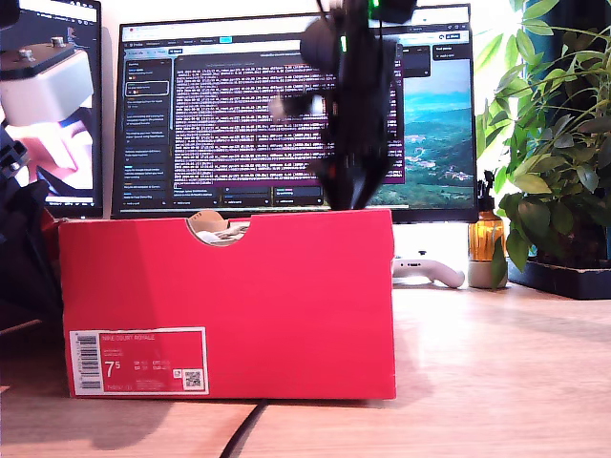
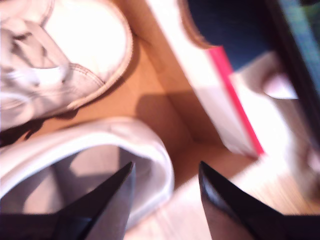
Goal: Pack the white shoes by picking the first shoe and placing it inside the red shoebox, left side, then picking and rotating the second shoe and placing it in the shoebox
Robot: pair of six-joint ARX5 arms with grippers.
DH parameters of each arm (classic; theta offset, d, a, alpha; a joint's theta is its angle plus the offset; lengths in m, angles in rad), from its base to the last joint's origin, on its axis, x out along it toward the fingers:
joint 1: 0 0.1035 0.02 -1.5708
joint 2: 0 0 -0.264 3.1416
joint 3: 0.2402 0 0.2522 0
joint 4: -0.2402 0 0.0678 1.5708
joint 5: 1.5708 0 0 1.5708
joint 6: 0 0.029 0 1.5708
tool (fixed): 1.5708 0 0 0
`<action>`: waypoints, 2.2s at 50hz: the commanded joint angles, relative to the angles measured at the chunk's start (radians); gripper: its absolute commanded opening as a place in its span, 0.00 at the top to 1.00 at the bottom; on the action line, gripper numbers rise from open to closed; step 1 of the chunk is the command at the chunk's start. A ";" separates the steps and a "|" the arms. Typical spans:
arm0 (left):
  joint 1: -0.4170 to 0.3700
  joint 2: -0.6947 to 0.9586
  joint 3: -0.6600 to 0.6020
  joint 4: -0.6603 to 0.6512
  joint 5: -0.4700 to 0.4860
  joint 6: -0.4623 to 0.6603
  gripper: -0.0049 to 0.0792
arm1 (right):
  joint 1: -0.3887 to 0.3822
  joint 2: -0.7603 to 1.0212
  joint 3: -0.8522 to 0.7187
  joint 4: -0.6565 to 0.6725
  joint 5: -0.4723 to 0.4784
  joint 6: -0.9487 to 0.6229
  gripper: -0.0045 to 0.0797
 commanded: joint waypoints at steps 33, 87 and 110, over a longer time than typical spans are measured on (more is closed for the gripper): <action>0.000 0.003 0.003 0.003 0.068 -0.008 0.96 | 0.052 -0.024 0.129 -0.294 -0.006 0.255 0.96; -0.039 -0.395 0.007 -0.154 -0.087 -0.322 0.96 | -0.016 -0.122 0.129 -0.325 -0.008 0.383 0.96; 0.038 -0.436 0.007 -0.031 -0.012 -0.472 0.96 | -0.116 -0.250 0.129 -0.325 -0.008 0.412 0.96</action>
